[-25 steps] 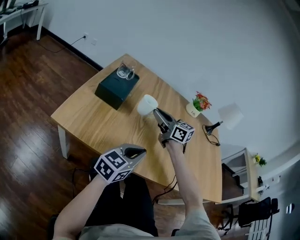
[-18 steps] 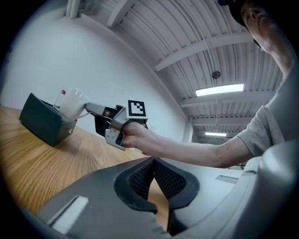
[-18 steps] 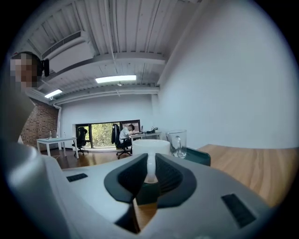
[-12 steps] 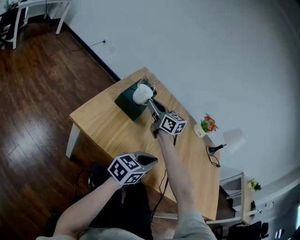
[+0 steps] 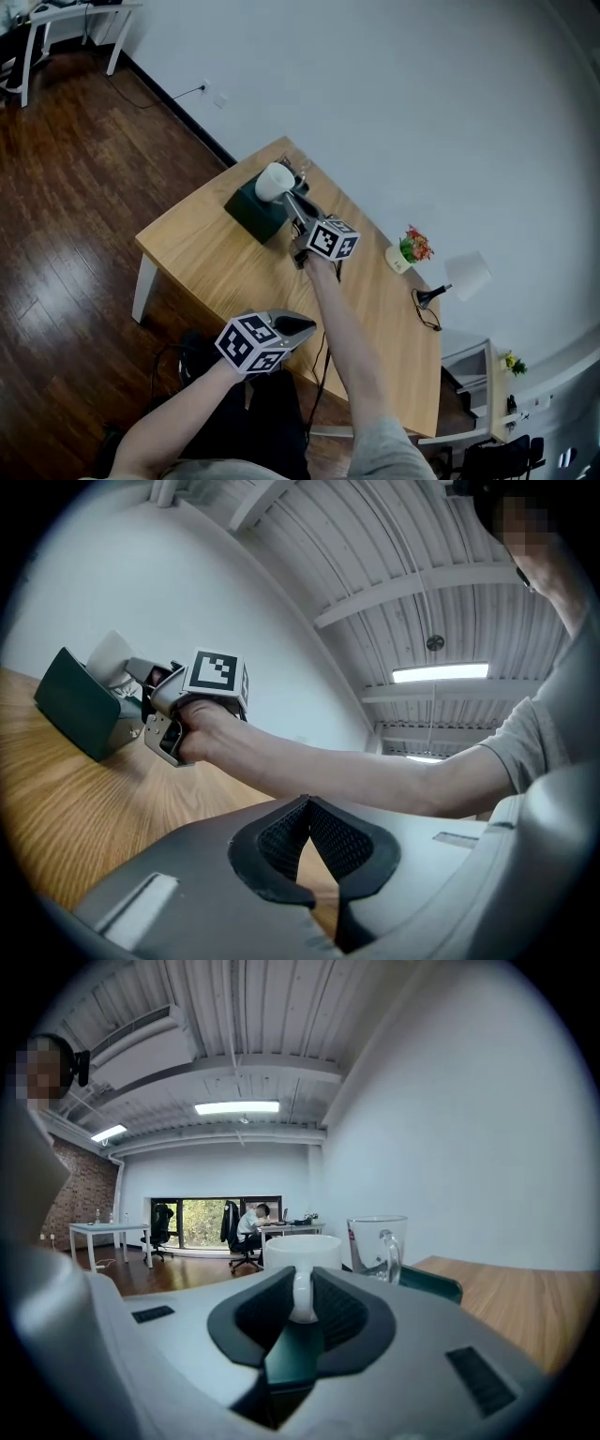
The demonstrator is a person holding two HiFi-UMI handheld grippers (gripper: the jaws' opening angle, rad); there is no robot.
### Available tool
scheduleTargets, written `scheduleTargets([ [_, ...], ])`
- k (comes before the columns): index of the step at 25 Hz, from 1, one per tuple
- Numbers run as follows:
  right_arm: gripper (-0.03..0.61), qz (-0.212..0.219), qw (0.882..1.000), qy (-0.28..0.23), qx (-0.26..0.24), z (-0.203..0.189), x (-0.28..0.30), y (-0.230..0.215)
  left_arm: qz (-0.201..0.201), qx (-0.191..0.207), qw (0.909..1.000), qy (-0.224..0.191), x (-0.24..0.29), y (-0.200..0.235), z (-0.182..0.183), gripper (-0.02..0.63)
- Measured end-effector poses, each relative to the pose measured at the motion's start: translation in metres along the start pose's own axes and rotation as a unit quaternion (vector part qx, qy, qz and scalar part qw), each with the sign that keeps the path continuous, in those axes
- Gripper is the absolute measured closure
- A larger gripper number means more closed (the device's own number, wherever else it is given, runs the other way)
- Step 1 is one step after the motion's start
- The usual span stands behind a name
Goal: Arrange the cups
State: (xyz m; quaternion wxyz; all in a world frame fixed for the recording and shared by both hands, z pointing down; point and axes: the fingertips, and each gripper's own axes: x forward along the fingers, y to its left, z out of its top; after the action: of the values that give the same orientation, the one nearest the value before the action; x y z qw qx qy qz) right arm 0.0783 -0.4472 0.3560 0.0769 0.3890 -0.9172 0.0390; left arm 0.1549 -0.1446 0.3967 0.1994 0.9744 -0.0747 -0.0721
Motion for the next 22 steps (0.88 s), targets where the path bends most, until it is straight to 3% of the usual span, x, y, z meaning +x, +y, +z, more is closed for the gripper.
scheduleTargets([
  [2, 0.482, 0.006, 1.000, 0.005, -0.001, -0.001, 0.002, 0.000, 0.002, -0.002, 1.0000, -0.001, 0.000, 0.001, 0.001, 0.609],
  [13, 0.471, 0.001, 1.000, -0.001, 0.020, 0.004, -0.027, -0.005, 0.006, -0.009, 0.9999, -0.011, -0.004, 0.003, 0.006, 0.609],
  [17, 0.472, 0.016, 0.999, -0.034, 0.017, 0.010, -0.082, 0.011, 0.008, -0.004, 0.9999, -0.010, -0.006, 0.002, 0.005, 0.609],
  [22, 0.484, 0.008, 0.998, -0.063, 0.003, -0.003, -0.199, 0.039, 0.012, 0.013, 0.9998, 0.002, -0.011, 0.000, 0.003, 0.609],
])
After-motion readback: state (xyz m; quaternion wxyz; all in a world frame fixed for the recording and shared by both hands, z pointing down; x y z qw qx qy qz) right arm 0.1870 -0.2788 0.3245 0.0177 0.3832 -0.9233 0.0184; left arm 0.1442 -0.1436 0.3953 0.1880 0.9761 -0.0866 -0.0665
